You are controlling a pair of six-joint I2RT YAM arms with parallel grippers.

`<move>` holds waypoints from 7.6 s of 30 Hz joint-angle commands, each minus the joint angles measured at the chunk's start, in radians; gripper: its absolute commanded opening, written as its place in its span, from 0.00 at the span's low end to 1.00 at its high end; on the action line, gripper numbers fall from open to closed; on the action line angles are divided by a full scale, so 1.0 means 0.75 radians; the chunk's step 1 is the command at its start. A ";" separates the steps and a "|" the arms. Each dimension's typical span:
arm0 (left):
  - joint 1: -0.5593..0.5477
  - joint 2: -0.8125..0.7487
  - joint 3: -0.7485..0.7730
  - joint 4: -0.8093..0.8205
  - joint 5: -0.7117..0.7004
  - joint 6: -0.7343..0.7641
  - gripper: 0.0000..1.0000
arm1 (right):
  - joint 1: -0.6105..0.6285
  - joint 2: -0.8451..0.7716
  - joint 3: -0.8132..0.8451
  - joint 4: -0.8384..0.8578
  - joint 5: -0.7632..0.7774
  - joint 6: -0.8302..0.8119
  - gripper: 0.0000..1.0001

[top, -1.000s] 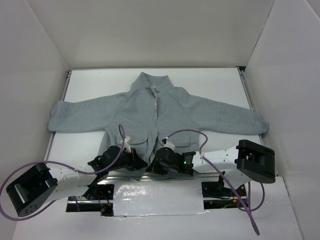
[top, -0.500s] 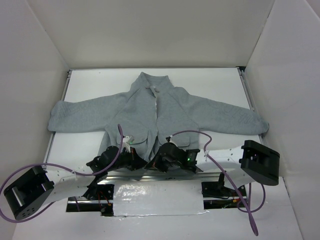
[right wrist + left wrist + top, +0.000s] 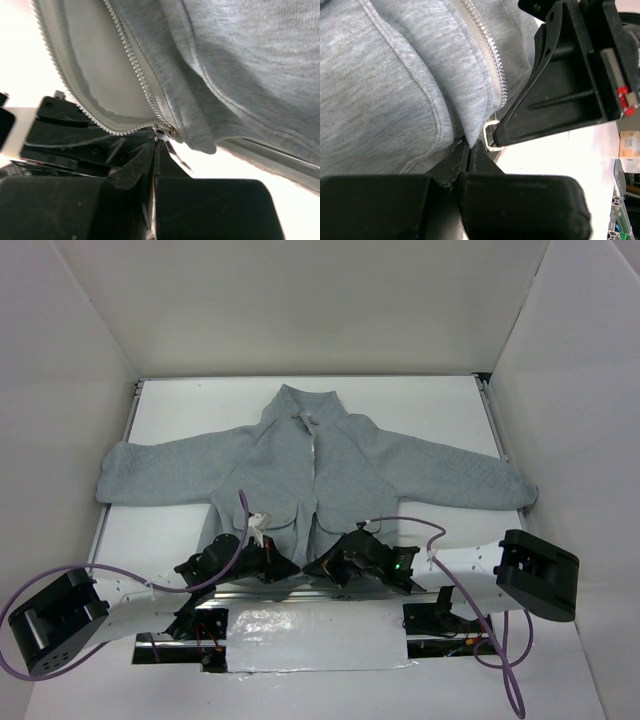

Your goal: Zip up the jacket

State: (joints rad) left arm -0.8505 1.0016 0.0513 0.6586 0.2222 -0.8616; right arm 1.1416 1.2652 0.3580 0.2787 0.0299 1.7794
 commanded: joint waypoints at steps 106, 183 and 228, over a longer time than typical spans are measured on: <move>-0.713 -0.470 0.055 -0.805 -0.671 -0.272 0.00 | -0.506 0.786 0.290 1.245 -0.225 0.561 0.00; 0.003 0.255 0.714 -1.172 -1.135 -0.291 0.97 | -0.737 0.796 1.437 -1.216 0.324 -1.518 0.99; 0.584 0.383 0.950 -1.246 -0.822 -0.040 0.46 | -0.917 0.203 0.703 -0.568 -0.280 -1.597 0.72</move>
State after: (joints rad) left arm -0.4042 1.3663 0.7948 -0.2852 -0.4515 -0.9390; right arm 0.4313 1.5341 0.8680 -0.3092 -0.0299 0.6491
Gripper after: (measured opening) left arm 0.434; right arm 0.721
